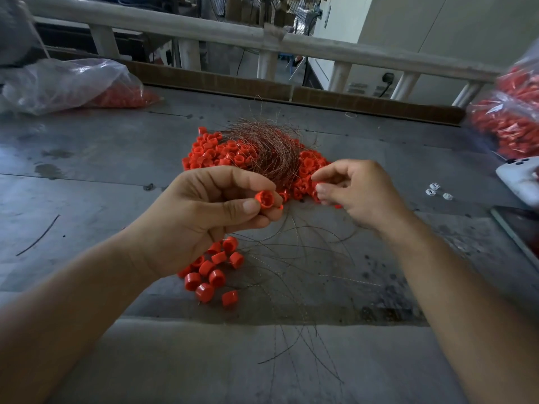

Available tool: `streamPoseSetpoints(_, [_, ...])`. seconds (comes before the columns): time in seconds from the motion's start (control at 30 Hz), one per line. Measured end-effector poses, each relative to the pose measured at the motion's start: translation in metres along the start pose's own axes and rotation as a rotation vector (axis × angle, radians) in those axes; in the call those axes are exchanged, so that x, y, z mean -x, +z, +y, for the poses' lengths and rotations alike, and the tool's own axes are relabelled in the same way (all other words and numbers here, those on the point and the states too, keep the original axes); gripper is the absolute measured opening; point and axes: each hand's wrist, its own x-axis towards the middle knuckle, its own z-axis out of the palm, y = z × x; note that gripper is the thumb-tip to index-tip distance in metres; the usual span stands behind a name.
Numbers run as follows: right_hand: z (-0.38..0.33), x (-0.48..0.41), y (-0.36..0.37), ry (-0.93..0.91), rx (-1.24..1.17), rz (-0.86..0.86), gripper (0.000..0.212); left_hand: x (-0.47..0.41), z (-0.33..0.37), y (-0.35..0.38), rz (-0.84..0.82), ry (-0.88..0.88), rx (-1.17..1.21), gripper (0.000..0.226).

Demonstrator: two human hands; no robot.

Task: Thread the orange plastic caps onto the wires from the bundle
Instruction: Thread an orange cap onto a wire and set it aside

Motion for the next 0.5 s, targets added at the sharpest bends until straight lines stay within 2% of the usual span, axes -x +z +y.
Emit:
streamPoseSetpoints(0.1, [-0.017, 0.010, 0.000, -0.019, -0.402, -0.056, 0.020, 0.000, 0.000, 0.000, 0.014, -0.006, -0.001, 0.022])
streamPoseSetpoints(0.17, [-0.026, 0.017, 0.002, -0.042, -0.537, -0.103, 0.021, 0.000, 0.000, 0.000, 0.018, -0.006, -0.006, 0.022])
streamPoseSetpoints(0.33, [-0.038, 0.027, 0.009, -0.039, -0.634, -0.203, 0.016, -0.001, 0.000, -0.001, 0.023, -0.017, -0.016, 0.021])
streamPoseSetpoints(0.5, [-0.041, 0.030, 0.013, -0.050, -0.549, -0.271, 0.013, -0.002, 0.000, -0.002, 0.037, -0.023, -0.021, 0.022])
